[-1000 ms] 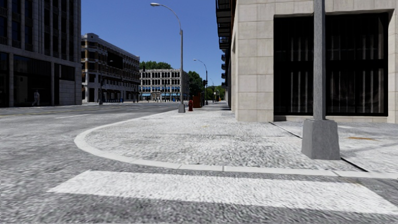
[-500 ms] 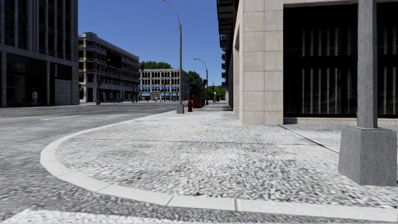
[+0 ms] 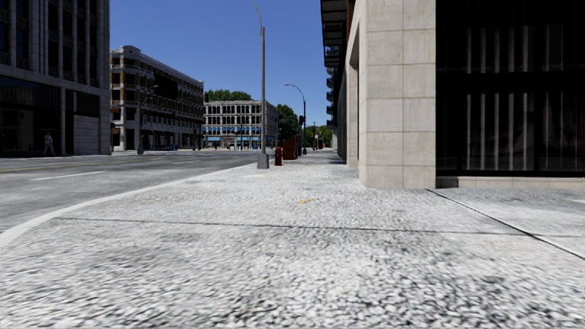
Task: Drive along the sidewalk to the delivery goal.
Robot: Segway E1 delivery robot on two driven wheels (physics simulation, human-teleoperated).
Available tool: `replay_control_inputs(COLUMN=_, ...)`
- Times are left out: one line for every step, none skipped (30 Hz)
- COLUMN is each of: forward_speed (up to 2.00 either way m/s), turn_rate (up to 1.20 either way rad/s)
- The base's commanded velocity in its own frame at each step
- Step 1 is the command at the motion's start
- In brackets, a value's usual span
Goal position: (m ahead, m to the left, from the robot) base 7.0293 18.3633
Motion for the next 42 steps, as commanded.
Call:
replay_control_inputs(forward_speed=1.66, turn_rate=0.00)
replay_control_inputs(forward_speed=1.65, turn_rate=0.00)
replay_control_inputs(forward_speed=1.65, turn_rate=0.00)
replay_control_inputs(forward_speed=1.65, turn_rate=0.00)
replay_control_inputs(forward_speed=1.65, turn_rate=0.00)
replay_control_inputs(forward_speed=1.65, turn_rate=0.00)
replay_control_inputs(forward_speed=1.65, turn_rate=0.00)
replay_control_inputs(forward_speed=1.65, turn_rate=0.00)
replay_control_inputs(forward_speed=1.63, turn_rate=0.00)
replay_control_inputs(forward_speed=1.57, turn_rate=0.00)
replay_control_inputs(forward_speed=1.57, turn_rate=0.00)
replay_control_inputs(forward_speed=1.55, turn_rate=0.00)
replay_control_inputs(forward_speed=1.55, turn_rate=0.00)
replay_control_inputs(forward_speed=1.55, turn_rate=0.00)
replay_control_inputs(forward_speed=1.55, turn_rate=0.00)
replay_control_inputs(forward_speed=1.54, turn_rate=0.00)
replay_control_inputs(forward_speed=1.54, turn_rate=0.00)
replay_control_inputs(forward_speed=1.54, turn_rate=0.00)
replay_control_inputs(forward_speed=1.54, turn_rate=0.00)
replay_control_inputs(forward_speed=1.54, turn_rate=0.00)
replay_control_inputs(forward_speed=1.54, turn_rate=0.00)
replay_control_inputs(forward_speed=1.54, turn_rate=0.00)
replay_control_inputs(forward_speed=1.54, turn_rate=0.00)
replay_control_inputs(forward_speed=1.54, turn_rate=0.00)
replay_control_inputs(forward_speed=1.54, turn_rate=0.00)
replay_control_inputs(forward_speed=1.54, turn_rate=0.00)
replay_control_inputs(forward_speed=1.54, turn_rate=0.00)
replay_control_inputs(forward_speed=1.54, turn_rate=0.00)
replay_control_inputs(forward_speed=1.54, turn_rate=0.00)
replay_control_inputs(forward_speed=1.54, turn_rate=0.00)
replay_control_inputs(forward_speed=1.54, turn_rate=0.00)
replay_control_inputs(forward_speed=1.54, turn_rate=0.00)
replay_control_inputs(forward_speed=1.54, turn_rate=0.00)
replay_control_inputs(forward_speed=1.54, turn_rate=0.00)
replay_control_inputs(forward_speed=1.54, turn_rate=0.00)
replay_control_inputs(forward_speed=1.54, turn_rate=0.00)
replay_control_inputs(forward_speed=1.54, turn_rate=0.00)
replay_control_inputs(forward_speed=1.54, turn_rate=0.00)
replay_control_inputs(forward_speed=1.54, turn_rate=0.00)
replay_control_inputs(forward_speed=1.54, turn_rate=0.00)
replay_control_inputs(forward_speed=1.54, turn_rate=0.00)
replay_control_inputs(forward_speed=1.54, turn_rate=0.00)
